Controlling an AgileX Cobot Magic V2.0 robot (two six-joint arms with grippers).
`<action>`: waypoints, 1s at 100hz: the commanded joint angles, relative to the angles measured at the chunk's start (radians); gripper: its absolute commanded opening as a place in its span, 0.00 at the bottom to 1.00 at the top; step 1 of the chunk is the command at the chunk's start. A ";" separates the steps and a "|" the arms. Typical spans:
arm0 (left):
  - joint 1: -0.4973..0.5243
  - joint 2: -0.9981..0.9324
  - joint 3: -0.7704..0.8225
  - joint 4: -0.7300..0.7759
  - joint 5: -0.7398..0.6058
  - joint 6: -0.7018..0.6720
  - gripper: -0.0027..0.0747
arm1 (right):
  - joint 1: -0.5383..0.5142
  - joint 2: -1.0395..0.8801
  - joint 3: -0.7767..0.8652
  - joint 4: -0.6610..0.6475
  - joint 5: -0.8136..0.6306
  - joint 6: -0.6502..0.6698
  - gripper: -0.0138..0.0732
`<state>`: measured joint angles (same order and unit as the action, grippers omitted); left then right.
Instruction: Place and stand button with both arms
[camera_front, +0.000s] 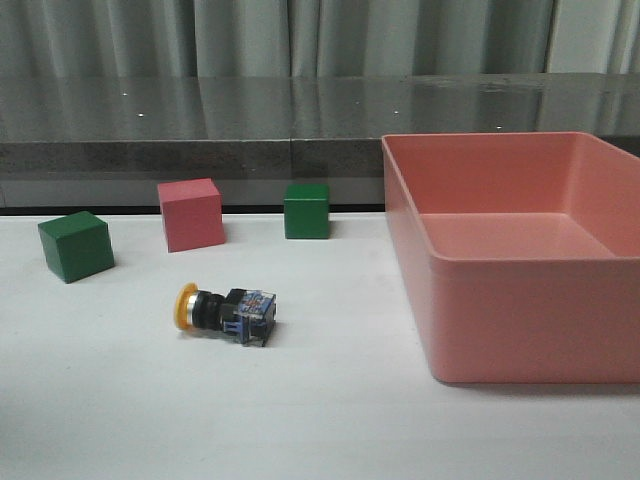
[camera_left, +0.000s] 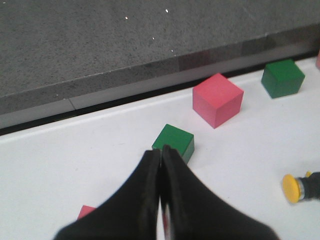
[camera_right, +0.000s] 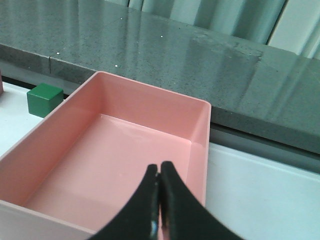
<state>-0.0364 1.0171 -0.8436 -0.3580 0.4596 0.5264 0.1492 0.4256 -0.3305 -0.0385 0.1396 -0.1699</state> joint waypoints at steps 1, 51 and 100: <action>-0.031 0.072 -0.066 -0.067 -0.045 0.161 0.01 | -0.006 0.002 -0.024 -0.005 -0.082 0.003 0.09; -0.252 0.334 -0.116 -0.137 -0.185 0.416 0.76 | -0.006 0.002 -0.024 -0.005 -0.082 0.003 0.09; -0.251 0.498 -0.116 -0.580 -0.001 0.952 0.76 | -0.005 0.002 -0.024 -0.005 -0.083 0.003 0.09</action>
<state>-0.2821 1.5084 -0.9288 -0.7829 0.4315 1.2992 0.1492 0.4256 -0.3305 -0.0385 0.1374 -0.1694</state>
